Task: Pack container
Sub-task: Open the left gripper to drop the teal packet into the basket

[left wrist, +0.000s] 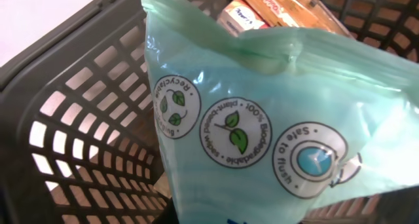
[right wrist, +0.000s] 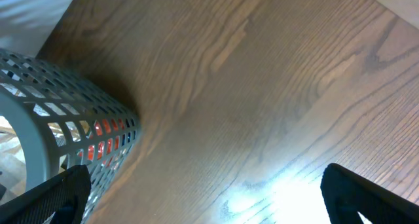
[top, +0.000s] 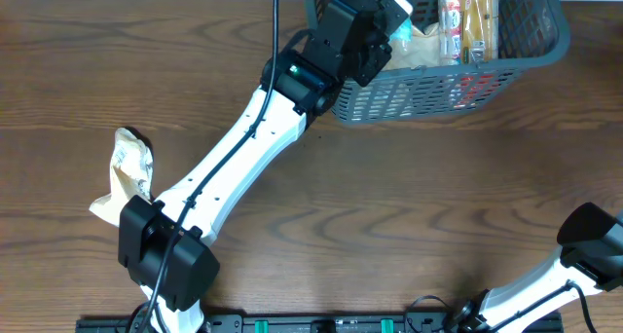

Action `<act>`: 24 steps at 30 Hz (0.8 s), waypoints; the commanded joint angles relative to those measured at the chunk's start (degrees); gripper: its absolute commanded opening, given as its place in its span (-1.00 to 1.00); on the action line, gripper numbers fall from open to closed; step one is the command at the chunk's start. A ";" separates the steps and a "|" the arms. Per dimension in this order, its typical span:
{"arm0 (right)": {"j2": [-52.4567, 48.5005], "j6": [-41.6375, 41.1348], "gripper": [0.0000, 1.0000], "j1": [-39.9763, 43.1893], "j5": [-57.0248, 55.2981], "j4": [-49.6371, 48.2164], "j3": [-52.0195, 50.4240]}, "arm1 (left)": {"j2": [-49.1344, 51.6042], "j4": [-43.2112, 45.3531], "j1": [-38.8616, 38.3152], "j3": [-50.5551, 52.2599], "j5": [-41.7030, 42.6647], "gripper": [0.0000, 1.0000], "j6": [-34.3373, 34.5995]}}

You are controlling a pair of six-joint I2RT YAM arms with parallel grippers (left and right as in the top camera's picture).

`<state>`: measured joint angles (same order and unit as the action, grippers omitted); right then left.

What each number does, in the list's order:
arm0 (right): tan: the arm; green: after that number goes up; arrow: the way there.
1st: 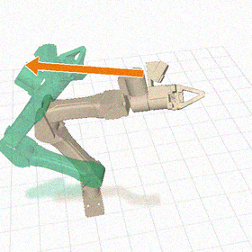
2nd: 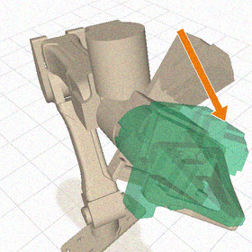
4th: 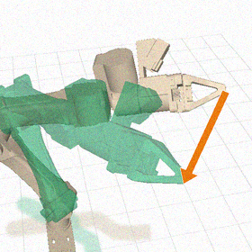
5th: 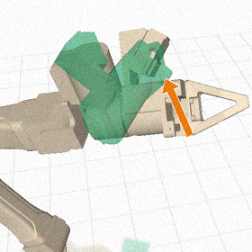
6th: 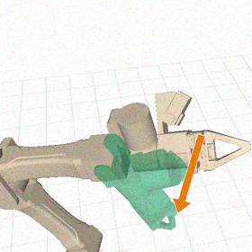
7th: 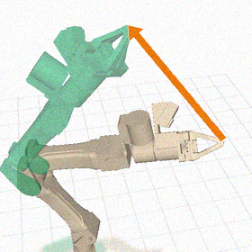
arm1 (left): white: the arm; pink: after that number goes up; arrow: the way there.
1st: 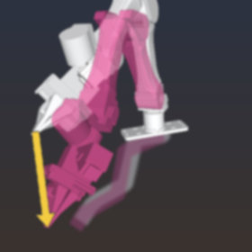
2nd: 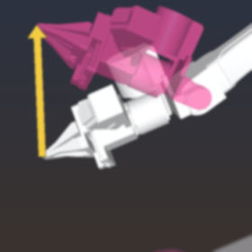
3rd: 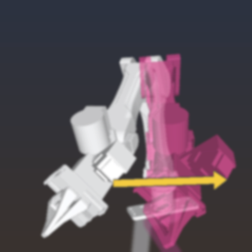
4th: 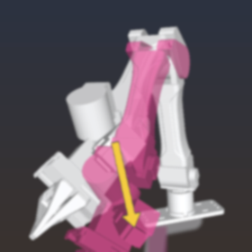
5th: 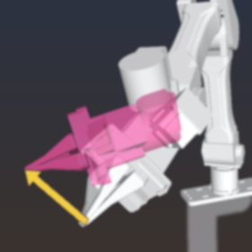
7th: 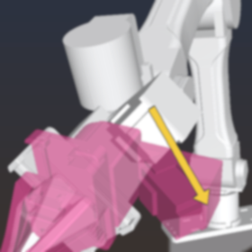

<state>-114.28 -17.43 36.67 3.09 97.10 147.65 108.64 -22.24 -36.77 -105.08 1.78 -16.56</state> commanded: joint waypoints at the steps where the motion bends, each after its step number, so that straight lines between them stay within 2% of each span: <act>1: -0.39 0.83 0.98 -0.37 0.31 0.20 -0.13 | -0.02 0.31 1.07 -0.81 -1.88 -0.89 -0.39; 7: -0.39 1.27 0.98 -0.37 0.33 0.20 -0.13 | -0.02 0.31 2.16 -0.81 -1.88 -0.85 -0.37; 11: -0.39 1.27 0.98 -0.37 0.33 0.20 -0.13 | -0.02 0.31 2.27 -0.81 -1.88 -0.66 -0.39; 14: -0.39 1.27 0.98 -0.37 0.33 0.20 -0.13 | -0.02 0.31 2.27 -0.81 -1.86 -0.29 -0.39; 19: -0.39 1.33 0.99 -0.37 0.33 0.20 -0.13 | -0.02 0.31 2.27 -0.81 -1.88 -0.19 -0.39; 24: -0.39 1.70 0.99 -0.37 0.33 0.20 -0.13 | -0.02 0.35 2.27 -0.81 -1.88 -0.17 -0.39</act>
<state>-114.28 -16.99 36.67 3.11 97.10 147.65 108.64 -22.09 -34.61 -105.08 0.64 -16.58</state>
